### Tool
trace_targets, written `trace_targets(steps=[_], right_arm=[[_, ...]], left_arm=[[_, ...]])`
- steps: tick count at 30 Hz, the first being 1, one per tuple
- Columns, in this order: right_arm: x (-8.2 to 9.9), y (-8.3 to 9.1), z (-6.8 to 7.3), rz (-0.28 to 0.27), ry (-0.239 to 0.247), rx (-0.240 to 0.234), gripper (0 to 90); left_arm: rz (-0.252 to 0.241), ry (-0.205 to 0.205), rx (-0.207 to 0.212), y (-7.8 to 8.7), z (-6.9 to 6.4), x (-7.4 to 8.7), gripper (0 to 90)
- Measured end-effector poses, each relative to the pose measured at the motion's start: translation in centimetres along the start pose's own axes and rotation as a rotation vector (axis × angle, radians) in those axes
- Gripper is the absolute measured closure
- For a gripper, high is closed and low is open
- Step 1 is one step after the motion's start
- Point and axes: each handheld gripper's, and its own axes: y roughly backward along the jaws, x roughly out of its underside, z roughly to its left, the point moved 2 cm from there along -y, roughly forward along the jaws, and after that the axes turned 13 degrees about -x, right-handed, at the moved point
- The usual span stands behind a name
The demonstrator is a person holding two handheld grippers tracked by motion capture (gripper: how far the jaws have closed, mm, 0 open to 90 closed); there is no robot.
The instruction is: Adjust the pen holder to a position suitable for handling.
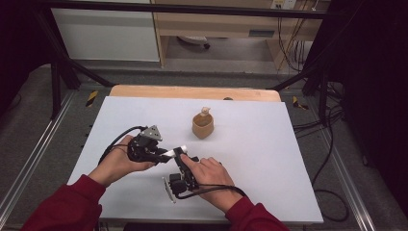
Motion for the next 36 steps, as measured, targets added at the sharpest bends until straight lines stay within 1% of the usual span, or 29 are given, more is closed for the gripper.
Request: trace_targets(steps=[3, 15, 20, 22, 25, 27, 29, 30, 32, 34, 35, 36], right_arm=[[0.0, -0.1, 0.0, 0.005, -0.005, -0.005, 61.1], [-0.2, -0.2, 0.3, 0.015, 0.035, 0.002, 63.9], [-0.2, -0.3, 0.5, 0.014, 0.041, 0.008, 66.5], [-0.1, -0.3, 0.6, 0.013, 0.044, 0.006, 66.9], [-0.1, -0.3, 0.6, 0.011, 0.029, -0.010, 67.2], [-0.1, -0.4, 0.7, 0.012, 0.027, -0.015, 67.2], [0.0, -0.3, 0.8, 0.011, 0.036, -0.020, 67.3], [0.1, -0.3, 0.9, 0.010, 0.030, -0.021, 67.3], [0.2, -0.3, 0.9, 0.008, 0.026, -0.027, 67.4], [0.4, -0.3, 1.0, 0.007, 0.013, -0.027, 67.4], [0.6, -0.3, 0.9, 0.009, 0.015, -0.028, 67.5], [0.8, -0.2, 1.0, 0.014, 0.006, -0.027, 67.5]], left_arm=[[0.001, 0.002, 0.001, 0.0, 0.1, 0.1, 71.3], [0.000, 0.015, 0.024, 0.0, 0.2, 0.4, 71.2], [0.003, 0.015, 0.035, 0.0, 0.1, 0.4, 71.2], [-0.003, 0.030, 0.042, -0.2, 0.1, 0.4, 71.2], [-0.006, 0.036, 0.050, -0.3, 0.1, 0.6, 71.2], [-0.005, 0.035, 0.052, -0.4, 0.1, 0.6, 71.2], [-0.008, 0.037, 0.053, -0.5, -0.1, 0.7, 71.1], [-0.007, 0.030, 0.051, -0.6, -0.1, 0.7, 71.1], [-0.017, 0.038, 0.047, -0.7, -0.2, 0.7, 70.9], [-0.026, 0.041, 0.031, -0.6, -0.2, 0.5, 68.7], [-0.031, 0.050, 0.026, -0.5, -0.2, 0.5, 65.2], [-0.044, 0.058, 0.022, -0.3, -0.2, 0.4, 61.0]])
